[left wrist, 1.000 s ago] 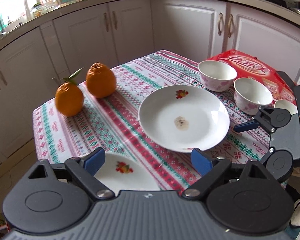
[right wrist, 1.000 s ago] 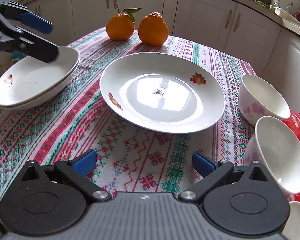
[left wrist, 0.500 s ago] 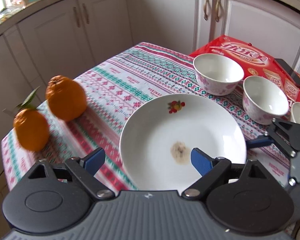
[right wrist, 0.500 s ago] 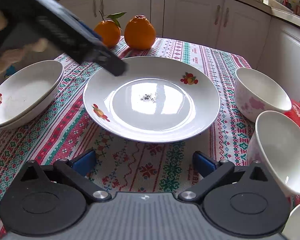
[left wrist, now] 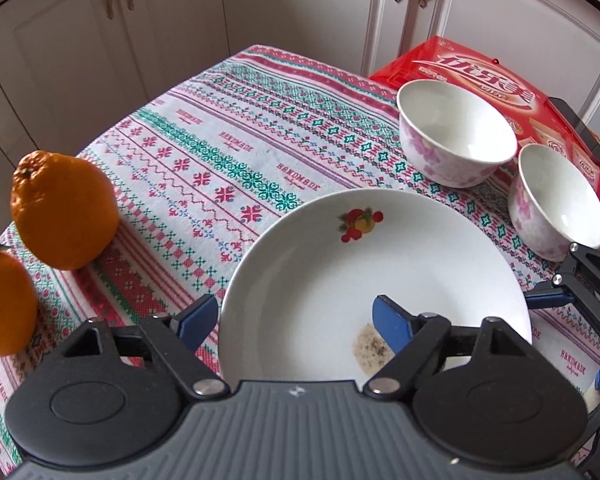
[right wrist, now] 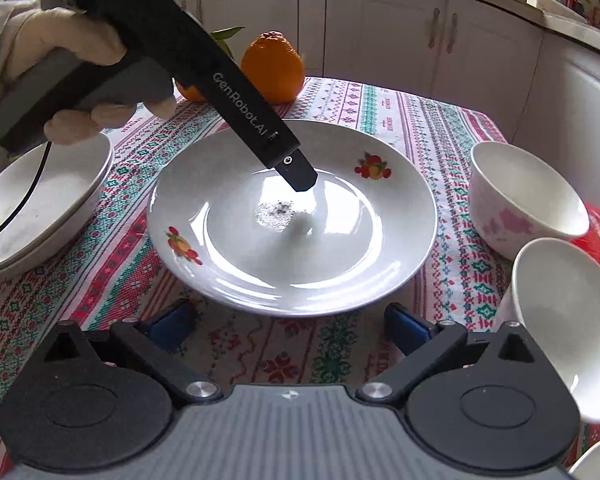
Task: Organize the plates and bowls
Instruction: 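Grasp the rim of the stained white plate with the left tool, then lift the stained white plate with the left tool toward the plate stack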
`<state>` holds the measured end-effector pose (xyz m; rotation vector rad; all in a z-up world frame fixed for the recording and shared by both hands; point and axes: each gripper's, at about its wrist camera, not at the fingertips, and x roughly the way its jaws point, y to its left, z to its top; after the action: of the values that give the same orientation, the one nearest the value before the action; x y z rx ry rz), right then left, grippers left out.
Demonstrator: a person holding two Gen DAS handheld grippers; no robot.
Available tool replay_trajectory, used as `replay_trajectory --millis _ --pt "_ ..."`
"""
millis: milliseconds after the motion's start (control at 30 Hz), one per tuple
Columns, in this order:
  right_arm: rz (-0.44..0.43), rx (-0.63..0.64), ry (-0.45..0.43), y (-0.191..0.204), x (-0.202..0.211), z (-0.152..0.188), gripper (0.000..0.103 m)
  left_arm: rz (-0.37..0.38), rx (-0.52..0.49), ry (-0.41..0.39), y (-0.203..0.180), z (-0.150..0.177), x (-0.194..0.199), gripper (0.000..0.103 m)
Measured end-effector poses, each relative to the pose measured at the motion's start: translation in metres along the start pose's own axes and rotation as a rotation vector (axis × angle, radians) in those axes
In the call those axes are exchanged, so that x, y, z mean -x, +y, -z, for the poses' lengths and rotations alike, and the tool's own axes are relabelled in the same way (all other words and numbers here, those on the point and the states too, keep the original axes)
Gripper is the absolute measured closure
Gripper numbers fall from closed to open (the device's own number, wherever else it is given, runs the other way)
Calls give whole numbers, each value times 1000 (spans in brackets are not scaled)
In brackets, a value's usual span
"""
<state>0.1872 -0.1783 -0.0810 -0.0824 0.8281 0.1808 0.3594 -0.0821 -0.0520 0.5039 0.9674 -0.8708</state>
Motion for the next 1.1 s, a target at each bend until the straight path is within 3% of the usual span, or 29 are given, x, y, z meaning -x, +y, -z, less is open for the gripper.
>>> replay_trajectory --millis 167,300,567,1100 --pt "-9 -4 -4 -4 1 -2 6 37 -11 32 4 -9 -7 30" --pt "-12 -4 -5 -6 0 -4 7 51 -21 51 6 -12 -10 32" --pt "-18 9 -13 -4 -3 -6 9 57 -39 87 6 -17 -14 32" --pt "-30 31 -12 -5 2 -4 12 51 -41 87 3 -12 -11 35"
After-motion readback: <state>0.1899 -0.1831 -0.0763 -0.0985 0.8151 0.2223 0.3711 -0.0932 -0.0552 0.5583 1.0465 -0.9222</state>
